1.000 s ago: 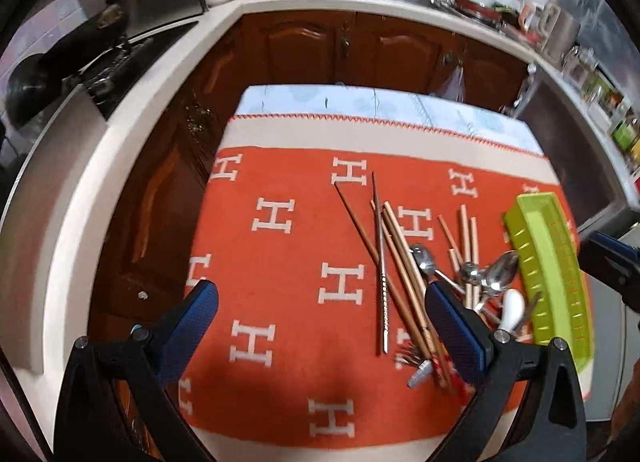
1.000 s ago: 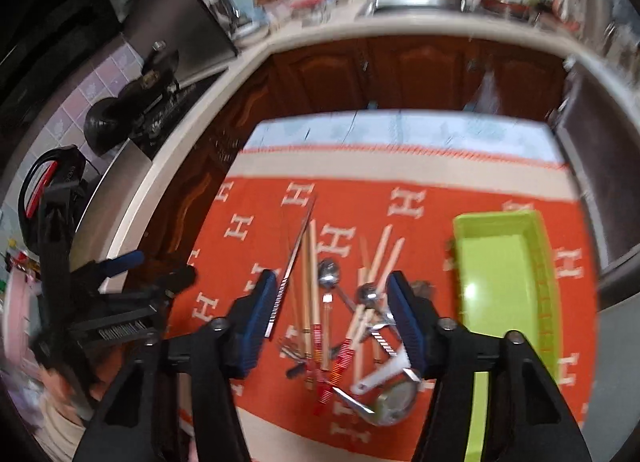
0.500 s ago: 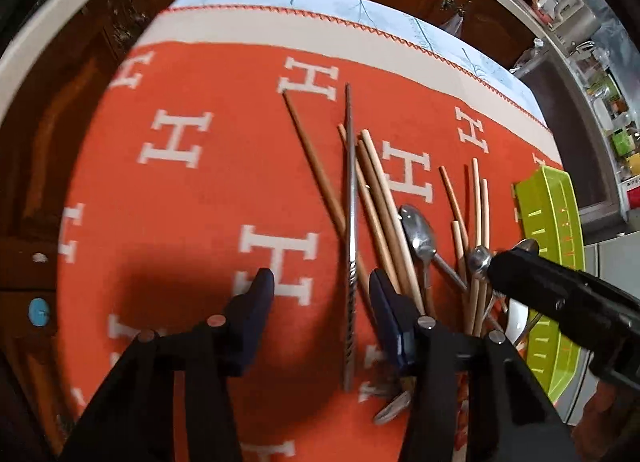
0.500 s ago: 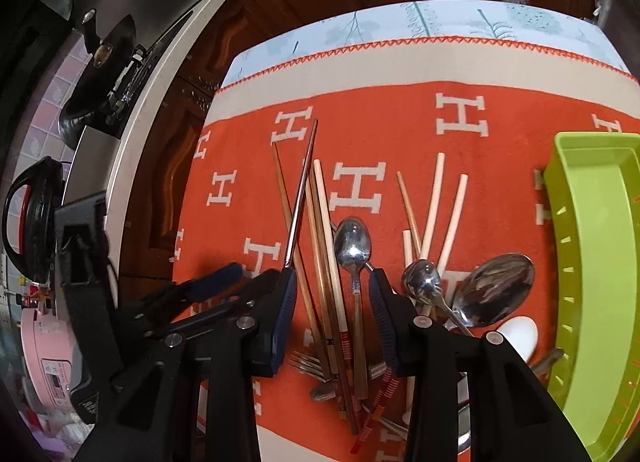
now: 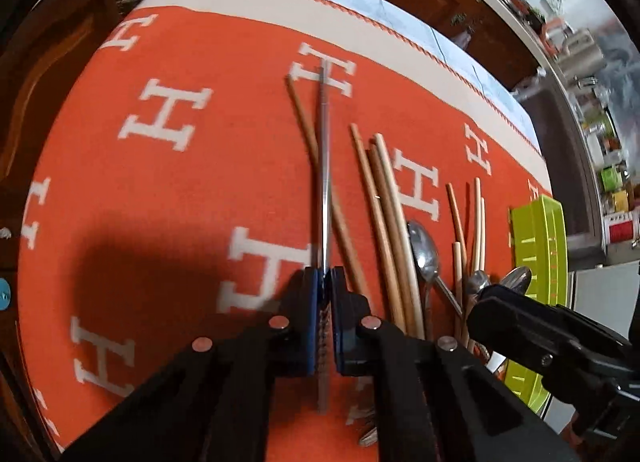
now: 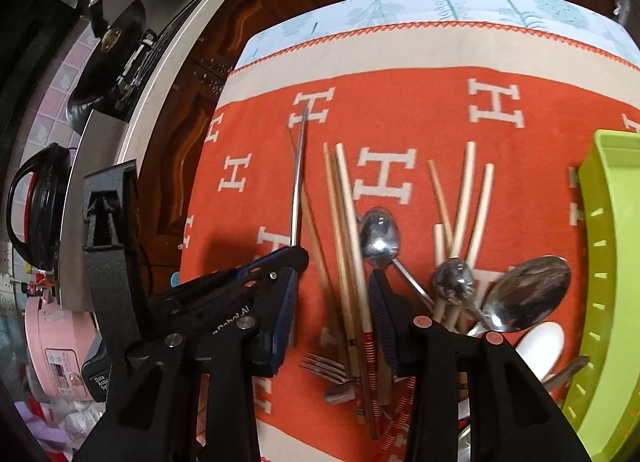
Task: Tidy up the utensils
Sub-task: 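Lower the left tool onto the pile and grasp the silver metal chopstick, then grasp a plain wooden chopstick with the right tool while the left tool lifts the silver chopstick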
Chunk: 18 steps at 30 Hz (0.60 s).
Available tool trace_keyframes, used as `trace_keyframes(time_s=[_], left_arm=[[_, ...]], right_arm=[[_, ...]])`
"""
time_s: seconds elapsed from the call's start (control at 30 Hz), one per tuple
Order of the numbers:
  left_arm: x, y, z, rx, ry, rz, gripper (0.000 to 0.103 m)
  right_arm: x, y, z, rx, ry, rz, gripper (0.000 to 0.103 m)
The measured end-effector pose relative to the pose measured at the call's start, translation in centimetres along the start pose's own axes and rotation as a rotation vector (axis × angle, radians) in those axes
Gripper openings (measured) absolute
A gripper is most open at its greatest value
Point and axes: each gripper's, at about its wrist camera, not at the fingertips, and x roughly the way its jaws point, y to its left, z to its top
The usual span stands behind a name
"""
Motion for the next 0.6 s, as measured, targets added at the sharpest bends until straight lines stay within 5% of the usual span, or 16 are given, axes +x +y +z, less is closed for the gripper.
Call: trace_keyframes(time_s=[0.37, 0.6], left_arm=[[-4.1, 3.3, -2.6, -0.035, -0.111, 0.068, 0.003], [-6.5, 4.3, -4.3, -0.016, -0.149, 0.060, 0.003]], right_arm=[[4.8, 3.4, 0.5, -0.077, 0.073, -0.003, 0.034], [8.3, 5.0, 0.6, -0.157, 0.097, -0.169, 0.024]])
